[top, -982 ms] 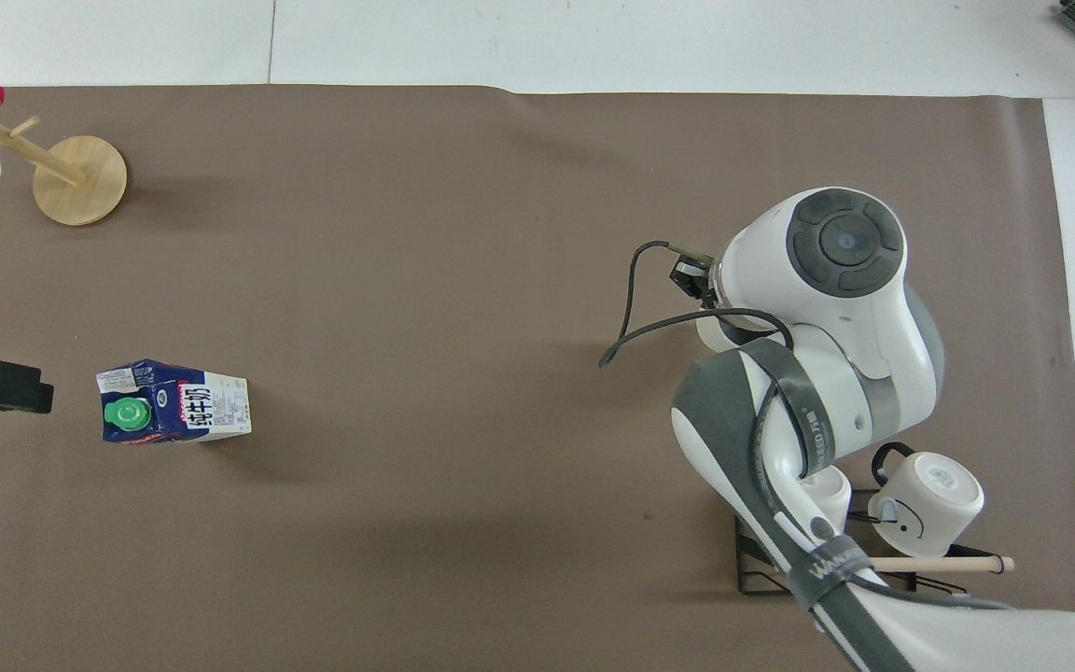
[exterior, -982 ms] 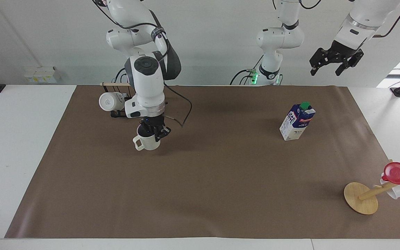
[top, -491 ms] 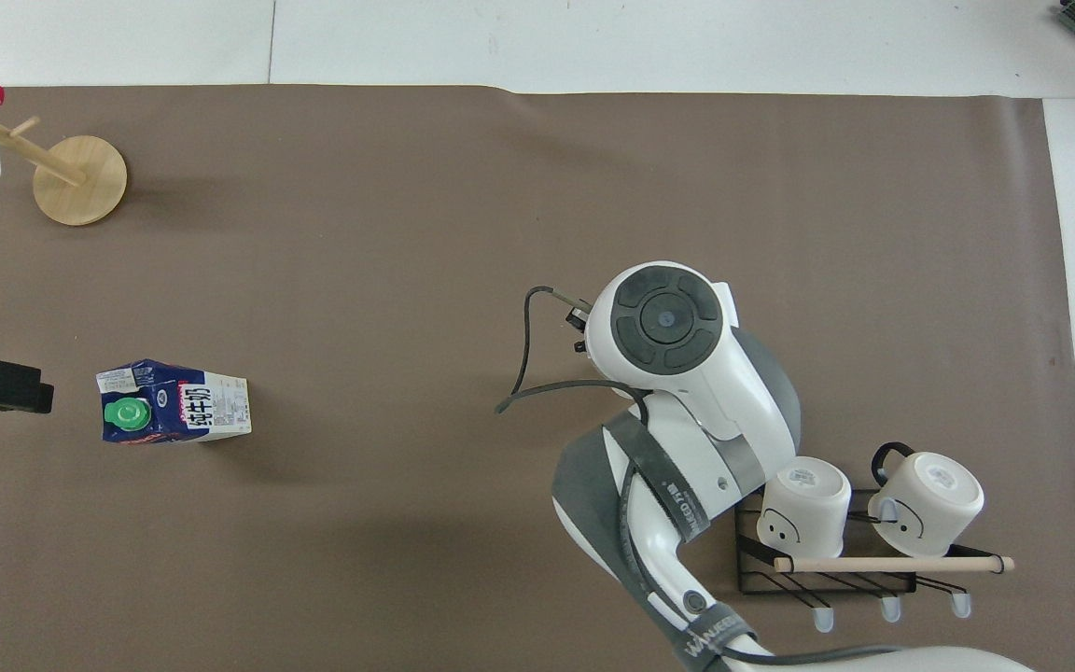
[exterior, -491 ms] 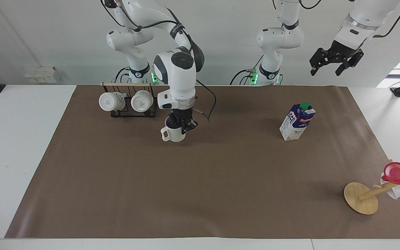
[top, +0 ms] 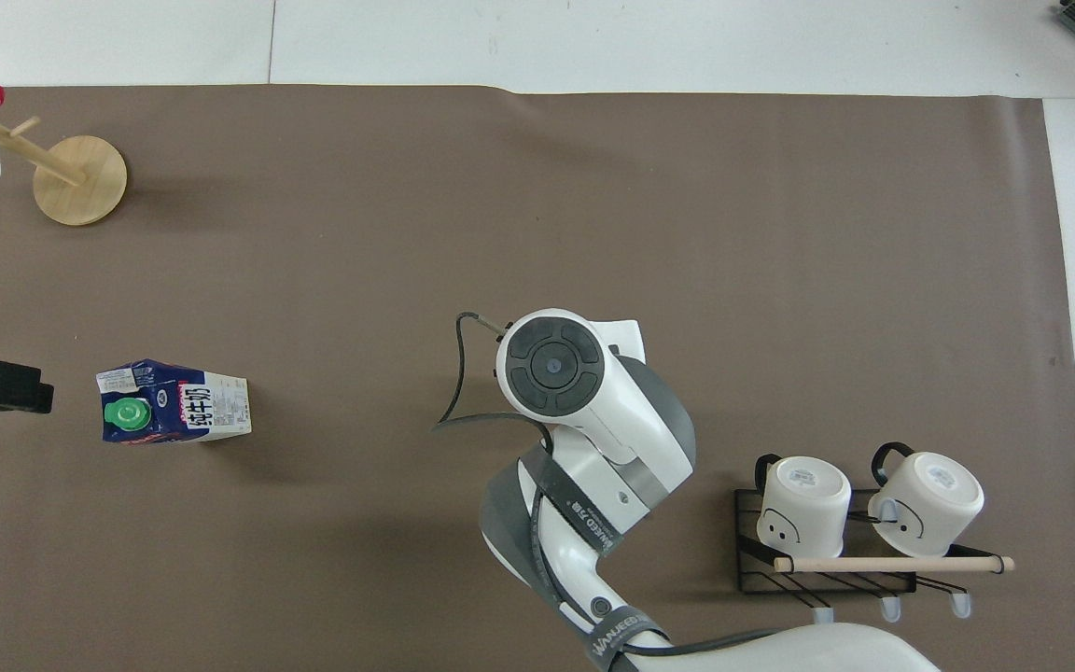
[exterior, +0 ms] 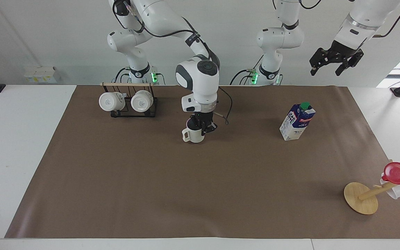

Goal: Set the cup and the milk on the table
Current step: 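Lower the white mug onto the table and open the right gripper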

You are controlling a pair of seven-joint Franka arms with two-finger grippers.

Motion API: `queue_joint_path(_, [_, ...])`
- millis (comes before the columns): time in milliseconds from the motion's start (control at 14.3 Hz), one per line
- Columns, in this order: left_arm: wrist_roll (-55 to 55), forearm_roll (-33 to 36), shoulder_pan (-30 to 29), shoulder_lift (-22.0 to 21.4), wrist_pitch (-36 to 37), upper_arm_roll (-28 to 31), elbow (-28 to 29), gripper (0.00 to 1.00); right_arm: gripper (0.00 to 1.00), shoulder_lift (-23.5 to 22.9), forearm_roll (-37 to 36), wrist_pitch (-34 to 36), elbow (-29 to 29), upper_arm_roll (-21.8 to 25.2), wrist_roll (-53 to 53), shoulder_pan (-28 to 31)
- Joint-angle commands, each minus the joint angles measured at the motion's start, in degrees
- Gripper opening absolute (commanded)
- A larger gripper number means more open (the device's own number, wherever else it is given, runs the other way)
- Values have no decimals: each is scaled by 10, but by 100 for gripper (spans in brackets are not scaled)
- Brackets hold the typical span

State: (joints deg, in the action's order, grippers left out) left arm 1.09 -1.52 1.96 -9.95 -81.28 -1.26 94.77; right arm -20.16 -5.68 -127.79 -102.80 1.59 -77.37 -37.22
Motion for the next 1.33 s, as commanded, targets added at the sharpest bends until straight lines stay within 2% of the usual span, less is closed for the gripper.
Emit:
queue_joint_path(0, [3, 2, -7, 4, 13, -4, -13, 100, 0, -22, -20, -18, 13, 1, -11, 0])
queue_joint_path(561, [4, 2, 0, 4, 13, -5, -13, 100, 0, -27, -35, -49, 8, 0, -14, -2])
queue_joint_path(1262, [0, 4, -15, 5, 10, -1, -13, 100, 0, -24, -36, -50, -4, -1, 38, -3])
